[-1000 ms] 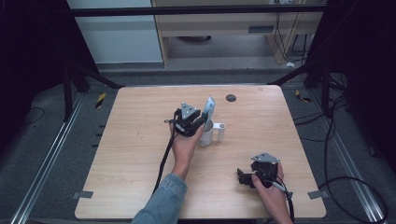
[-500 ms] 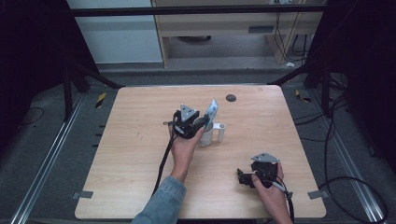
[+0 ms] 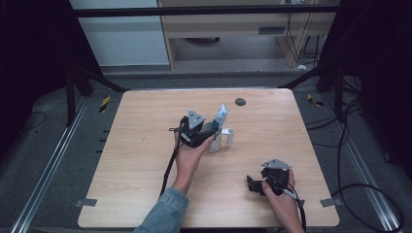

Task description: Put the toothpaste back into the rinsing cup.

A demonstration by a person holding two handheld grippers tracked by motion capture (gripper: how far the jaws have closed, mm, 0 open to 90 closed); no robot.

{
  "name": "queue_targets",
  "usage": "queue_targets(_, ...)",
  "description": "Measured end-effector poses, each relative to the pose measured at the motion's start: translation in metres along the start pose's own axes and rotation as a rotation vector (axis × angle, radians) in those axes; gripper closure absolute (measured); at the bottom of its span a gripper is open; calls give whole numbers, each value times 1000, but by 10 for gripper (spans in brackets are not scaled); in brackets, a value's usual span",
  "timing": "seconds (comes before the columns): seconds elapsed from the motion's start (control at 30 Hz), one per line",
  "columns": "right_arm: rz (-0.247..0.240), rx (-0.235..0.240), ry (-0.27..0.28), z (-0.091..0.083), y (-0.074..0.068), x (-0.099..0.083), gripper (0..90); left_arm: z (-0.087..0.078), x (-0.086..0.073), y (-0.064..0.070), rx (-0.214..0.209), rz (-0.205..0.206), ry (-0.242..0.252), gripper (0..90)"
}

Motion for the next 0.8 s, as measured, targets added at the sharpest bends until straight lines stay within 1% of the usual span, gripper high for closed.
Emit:
queue_targets(0.07,-1,0,0,0,0,0,4,-1,-1,5,-19,10,-20,311)
queue_targets(0.17,-1,0,0,0,0,0,4,-2,-1,7,-28,20,-29,262)
queue_targets(0.2,1,1,0,0,0,0,4,-3,-2,11,-48,25,-45,249)
queue_targets(0.23,1,1,0,0,0,0,4,-3,-2,11,-48,25,-45,240)
queue_targets(0.27,1,1,0,0,0,0,4,-4,-3,13,-63,33,-56,230)
queue_targets(0.3,0,0,0,0,0,0,4,-4,-3,13,-63,33,-56,219)
queue_targets(0.33,0,1,0,0,0,0,4,-6,-4,15,-70,32,-71,212)
queue_targets(0.37,1,1,0,0,0,0,4,-6,-4,15,-70,32,-71,201)
queue_targets(0.4,1,1,0,0,0,0,4,-7,-5,18,-81,29,-83,201)
queue_targets(0.43,-1,0,0,0,0,0,4,-10,-6,22,-90,32,-92,176)
queue_targets(0.57,1,1,0,0,0,0,4,-16,-7,25,-96,34,-96,146)
queue_targets(0.6,1,1,0,0,0,0,3,-21,-8,27,-96,51,-116,135)
queue_targets(0.63,0,0,0,0,0,0,3,-23,-9,28,-101,57,-122,129)
queue_targets(0.8,0,1,0,0,0,0,3,-30,-12,30,-111,62,-138,101)
Point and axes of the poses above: each handheld gripper's, and its own axes: z roughly forward along the jaws, x roughly out of its top, y roughly to its right, the point moved 10 cm from there along z, roughly forward along the jaws, and after that the axes turned 5 degrees about z, right-handed, at the moved point
